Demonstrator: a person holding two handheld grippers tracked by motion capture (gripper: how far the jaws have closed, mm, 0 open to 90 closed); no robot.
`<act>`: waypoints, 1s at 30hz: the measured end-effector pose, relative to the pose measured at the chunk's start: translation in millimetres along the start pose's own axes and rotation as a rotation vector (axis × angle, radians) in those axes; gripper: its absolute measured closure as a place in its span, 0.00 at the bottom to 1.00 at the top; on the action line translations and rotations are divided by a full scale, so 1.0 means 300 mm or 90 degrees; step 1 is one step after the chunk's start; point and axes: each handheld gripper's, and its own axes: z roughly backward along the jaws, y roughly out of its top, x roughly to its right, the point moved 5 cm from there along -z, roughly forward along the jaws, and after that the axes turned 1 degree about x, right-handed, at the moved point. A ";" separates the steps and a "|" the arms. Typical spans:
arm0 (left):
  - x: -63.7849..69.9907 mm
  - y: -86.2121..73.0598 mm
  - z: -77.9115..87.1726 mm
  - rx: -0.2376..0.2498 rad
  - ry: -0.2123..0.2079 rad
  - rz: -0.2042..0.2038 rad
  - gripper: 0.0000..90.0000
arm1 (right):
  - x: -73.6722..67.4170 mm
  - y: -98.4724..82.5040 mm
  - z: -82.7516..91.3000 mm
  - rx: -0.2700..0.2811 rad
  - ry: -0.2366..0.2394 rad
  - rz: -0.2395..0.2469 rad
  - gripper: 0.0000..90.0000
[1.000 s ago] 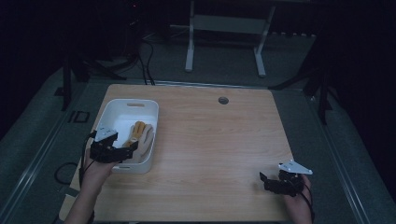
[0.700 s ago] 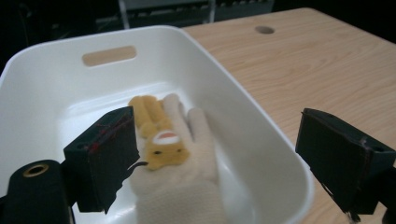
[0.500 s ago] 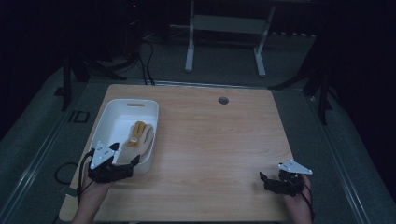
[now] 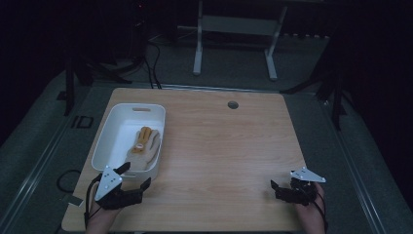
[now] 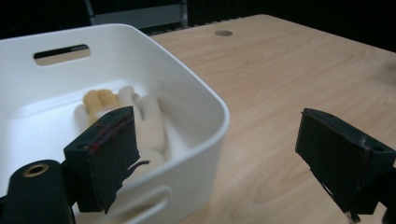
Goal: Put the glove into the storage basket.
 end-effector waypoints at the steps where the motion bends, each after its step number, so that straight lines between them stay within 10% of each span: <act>1: 0.006 -0.017 0.002 -0.007 -0.002 0.000 0.15 | 0.000 -0.001 0.000 0.000 0.001 -0.001 0.11; 30: -0.039 -0.180 0.030 -0.036 0.044 0.015 0.15 | 0.014 -0.035 -0.005 0.029 -0.015 0.016 0.11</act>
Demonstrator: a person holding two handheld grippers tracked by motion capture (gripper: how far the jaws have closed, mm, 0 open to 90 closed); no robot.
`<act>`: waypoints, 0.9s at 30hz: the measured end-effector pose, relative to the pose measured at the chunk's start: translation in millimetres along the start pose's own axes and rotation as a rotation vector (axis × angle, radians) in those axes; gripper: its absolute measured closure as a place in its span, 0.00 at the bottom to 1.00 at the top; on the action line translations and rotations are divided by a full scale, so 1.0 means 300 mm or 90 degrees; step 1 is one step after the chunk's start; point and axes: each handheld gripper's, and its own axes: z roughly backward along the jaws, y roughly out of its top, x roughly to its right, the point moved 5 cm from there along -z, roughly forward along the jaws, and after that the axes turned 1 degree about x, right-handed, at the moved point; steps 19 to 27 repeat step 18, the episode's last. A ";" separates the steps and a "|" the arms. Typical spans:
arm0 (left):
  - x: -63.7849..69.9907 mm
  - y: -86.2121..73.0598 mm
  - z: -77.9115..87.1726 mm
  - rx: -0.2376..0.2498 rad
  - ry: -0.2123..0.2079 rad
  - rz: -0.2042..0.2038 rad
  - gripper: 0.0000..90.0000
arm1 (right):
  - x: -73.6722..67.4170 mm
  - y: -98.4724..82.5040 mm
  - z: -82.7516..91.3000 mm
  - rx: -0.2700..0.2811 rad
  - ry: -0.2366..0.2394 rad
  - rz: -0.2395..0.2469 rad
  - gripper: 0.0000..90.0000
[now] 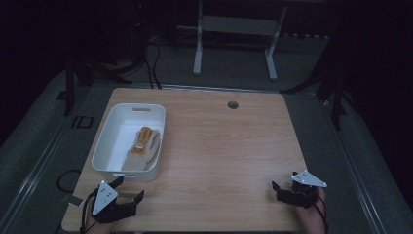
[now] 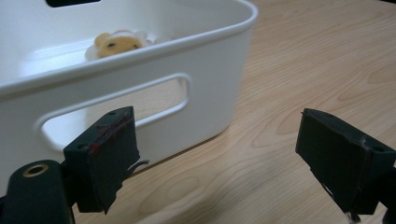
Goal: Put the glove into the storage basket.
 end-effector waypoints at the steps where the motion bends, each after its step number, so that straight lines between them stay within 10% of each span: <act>1: -0.004 0.000 0.002 0.002 0.002 0.006 0.15 | 0.000 0.000 0.001 0.001 0.001 0.000 0.11; 27: -0.029 -0.010 0.011 0.014 0.018 0.024 0.15 | 0.007 -0.008 -0.004 -0.001 0.001 -0.004 0.11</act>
